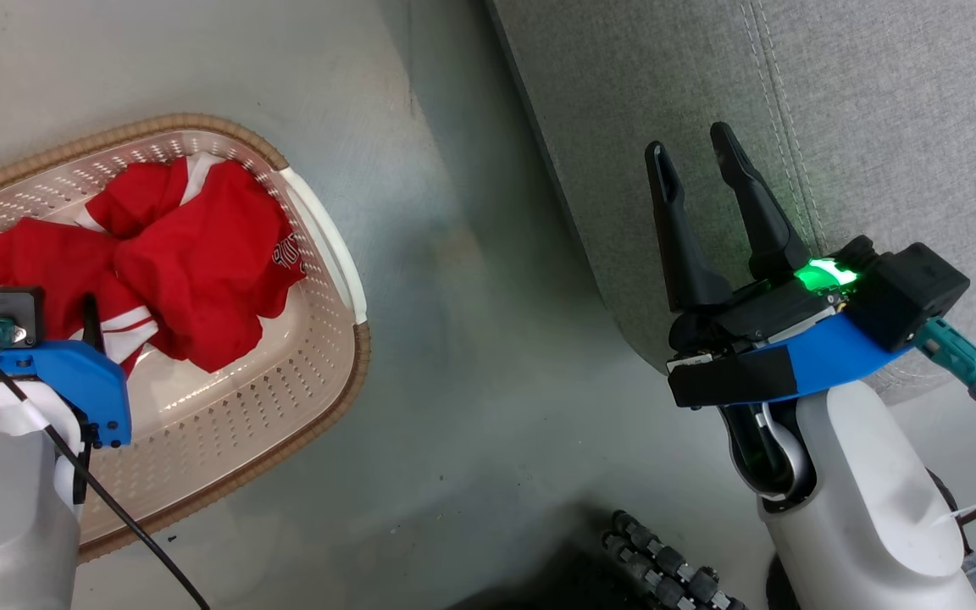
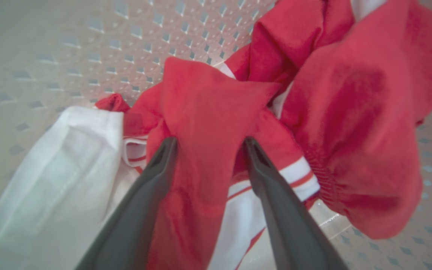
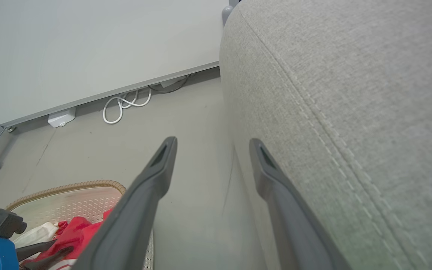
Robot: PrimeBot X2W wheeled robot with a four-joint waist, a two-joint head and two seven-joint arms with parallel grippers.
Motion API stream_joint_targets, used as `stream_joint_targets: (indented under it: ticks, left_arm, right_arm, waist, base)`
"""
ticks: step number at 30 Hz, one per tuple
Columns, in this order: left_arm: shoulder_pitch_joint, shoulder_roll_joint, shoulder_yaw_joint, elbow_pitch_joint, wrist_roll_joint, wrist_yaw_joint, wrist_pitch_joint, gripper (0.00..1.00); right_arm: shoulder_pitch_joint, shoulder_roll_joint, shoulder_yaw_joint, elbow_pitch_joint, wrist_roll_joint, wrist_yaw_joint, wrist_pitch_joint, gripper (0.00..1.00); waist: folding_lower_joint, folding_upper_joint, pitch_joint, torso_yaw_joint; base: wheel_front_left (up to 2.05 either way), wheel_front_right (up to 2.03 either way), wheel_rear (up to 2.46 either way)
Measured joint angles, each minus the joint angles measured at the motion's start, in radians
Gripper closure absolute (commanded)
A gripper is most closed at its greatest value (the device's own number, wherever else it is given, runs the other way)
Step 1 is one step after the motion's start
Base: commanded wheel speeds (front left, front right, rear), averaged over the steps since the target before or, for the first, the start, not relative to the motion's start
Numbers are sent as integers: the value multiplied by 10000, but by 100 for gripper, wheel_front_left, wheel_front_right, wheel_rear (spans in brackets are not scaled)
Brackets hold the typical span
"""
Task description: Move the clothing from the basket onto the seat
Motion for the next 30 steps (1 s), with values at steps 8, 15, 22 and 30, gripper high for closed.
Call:
stream_joint_targets:
  ticks: [8,15,22,30]
  left_arm:
    - [-41,-111,-222,151,2,75,-313,100]
    - [-258,-157,-295,410,-90,12,-391,100]
    - [-513,-334,-412,767,-184,-61,-660,100]
    - [-615,-882,-665,1392,-295,-297,-1218,100]
  right_arm:
    - [-101,0,0,13,-36,0,0,0]
    - [-132,0,4,38,-40,0,0,0]
    - [-154,2,-17,81,-157,0,0,0]
    - [-93,6,-219,355,-635,0,0,0]
  waist:
    - [-1,0,-50,84]
    - [0,0,-70,184]
    - [0,0,-256,379]
    - [-1,0,-1135,756]
  base:
    - [0,0,0]
    - [0,0,0]
    - [0,0,0]
    - [0,0,0]
